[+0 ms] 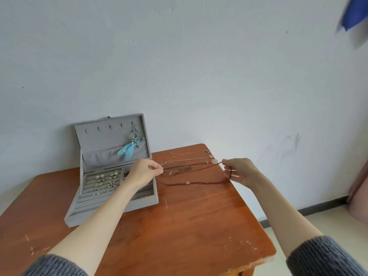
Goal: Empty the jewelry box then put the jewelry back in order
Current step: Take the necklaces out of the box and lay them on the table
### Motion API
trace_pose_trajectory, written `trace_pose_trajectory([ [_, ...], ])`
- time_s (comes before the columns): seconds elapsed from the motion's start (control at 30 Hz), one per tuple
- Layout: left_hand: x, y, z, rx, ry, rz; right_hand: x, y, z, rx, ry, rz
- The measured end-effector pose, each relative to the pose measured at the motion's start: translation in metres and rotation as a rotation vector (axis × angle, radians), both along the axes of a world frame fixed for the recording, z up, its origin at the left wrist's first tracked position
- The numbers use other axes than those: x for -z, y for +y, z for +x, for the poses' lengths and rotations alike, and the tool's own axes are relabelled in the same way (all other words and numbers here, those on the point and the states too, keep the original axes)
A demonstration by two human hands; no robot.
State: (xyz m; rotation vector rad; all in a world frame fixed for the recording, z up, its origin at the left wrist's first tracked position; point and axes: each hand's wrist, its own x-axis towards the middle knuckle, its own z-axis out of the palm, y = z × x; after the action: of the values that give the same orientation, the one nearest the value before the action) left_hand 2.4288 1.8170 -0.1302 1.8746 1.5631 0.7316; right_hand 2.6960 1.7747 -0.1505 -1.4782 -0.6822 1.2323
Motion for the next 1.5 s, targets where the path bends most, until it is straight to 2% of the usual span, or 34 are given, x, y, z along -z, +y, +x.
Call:
trace_pose_trajectory([
  [0.1, 0.007, 0.009, -0.002, 0.023, 0.089, 0.051, 0.006, 0.011, 0.005, -0.002, -0.188, 0.035],
  [0.23, 0.014, 0.015, -0.002, 0.123, 0.280, 0.110, 0.017, 0.020, 0.005, -0.023, -0.337, 0.022],
  [0.4, 0.018, 0.016, 0.003, 0.035, 0.502, 0.263, 0.026, 0.026, 0.003, -0.007, -0.382, 0.009],
  [0.5, 0.018, 0.016, 0.002, -0.029, 0.585, 0.271, 0.028, 0.026, 0.003, 0.002, -0.383, 0.014],
  [0.73, 0.016, 0.010, 0.000, -0.077, 0.541, 0.217, 0.028, 0.020, -0.001, 0.019, -0.431, 0.050],
  [1.07, 0.018, 0.000, -0.004, -0.091, 0.442, 0.232, 0.026, 0.013, -0.019, -0.019, -0.775, 0.104],
  [1.27, 0.026, 0.004, -0.006, -0.112, 0.414, 0.247, 0.031, 0.018, -0.019, 0.016, -0.806, 0.116],
  [1.5, 0.012, 0.001, -0.011, 0.042, 0.618, 0.250, 0.017, 0.017, -0.035, 0.019, -0.969, 0.145],
])
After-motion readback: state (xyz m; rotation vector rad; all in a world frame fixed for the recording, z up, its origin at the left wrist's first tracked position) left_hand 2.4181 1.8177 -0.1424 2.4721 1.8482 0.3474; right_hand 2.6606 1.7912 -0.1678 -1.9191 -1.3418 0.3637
